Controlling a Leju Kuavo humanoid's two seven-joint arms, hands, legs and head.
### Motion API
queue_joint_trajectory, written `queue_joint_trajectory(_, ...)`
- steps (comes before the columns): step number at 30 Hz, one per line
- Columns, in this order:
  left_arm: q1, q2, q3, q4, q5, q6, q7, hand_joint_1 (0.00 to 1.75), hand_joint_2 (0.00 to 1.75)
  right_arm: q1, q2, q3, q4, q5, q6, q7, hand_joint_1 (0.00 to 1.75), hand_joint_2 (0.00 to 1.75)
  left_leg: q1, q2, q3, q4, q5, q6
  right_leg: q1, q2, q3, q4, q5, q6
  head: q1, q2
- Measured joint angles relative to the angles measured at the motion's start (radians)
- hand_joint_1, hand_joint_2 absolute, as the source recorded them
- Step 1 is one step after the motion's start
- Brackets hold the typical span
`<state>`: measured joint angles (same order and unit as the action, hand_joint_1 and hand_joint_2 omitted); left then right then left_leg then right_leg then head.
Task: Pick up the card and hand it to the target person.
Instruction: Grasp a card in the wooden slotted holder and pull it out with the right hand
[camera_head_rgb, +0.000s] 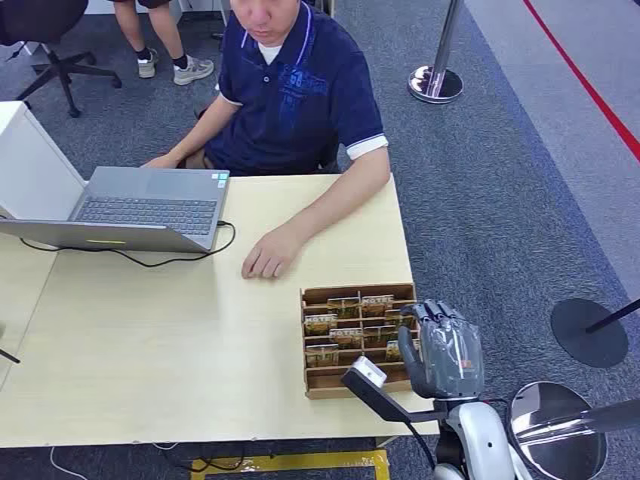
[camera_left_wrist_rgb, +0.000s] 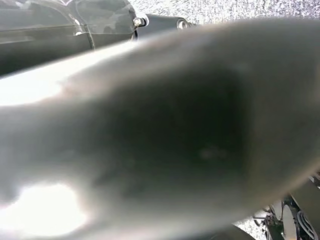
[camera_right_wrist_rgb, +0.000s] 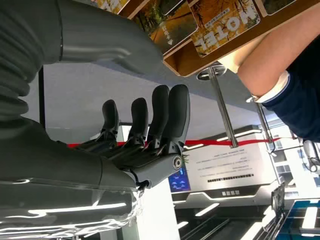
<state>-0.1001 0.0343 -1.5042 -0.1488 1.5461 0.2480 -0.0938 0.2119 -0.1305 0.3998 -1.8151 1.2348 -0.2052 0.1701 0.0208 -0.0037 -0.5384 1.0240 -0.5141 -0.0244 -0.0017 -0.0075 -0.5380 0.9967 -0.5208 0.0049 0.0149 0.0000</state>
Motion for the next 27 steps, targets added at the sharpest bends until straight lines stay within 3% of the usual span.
queue_joint_trajectory(27,0.000,0.000,0.000,0.000,0.000,0.000,0.000,0.00,0.00,0.000,0.000,0.002,0.002,-0.001,0.002,-0.001,0.61,1.75,0.000,0.000,0.000,0.000,0.000,0.000,0.000,0.000,0.000,0.000,0.000,0.000,0.000,0.000)
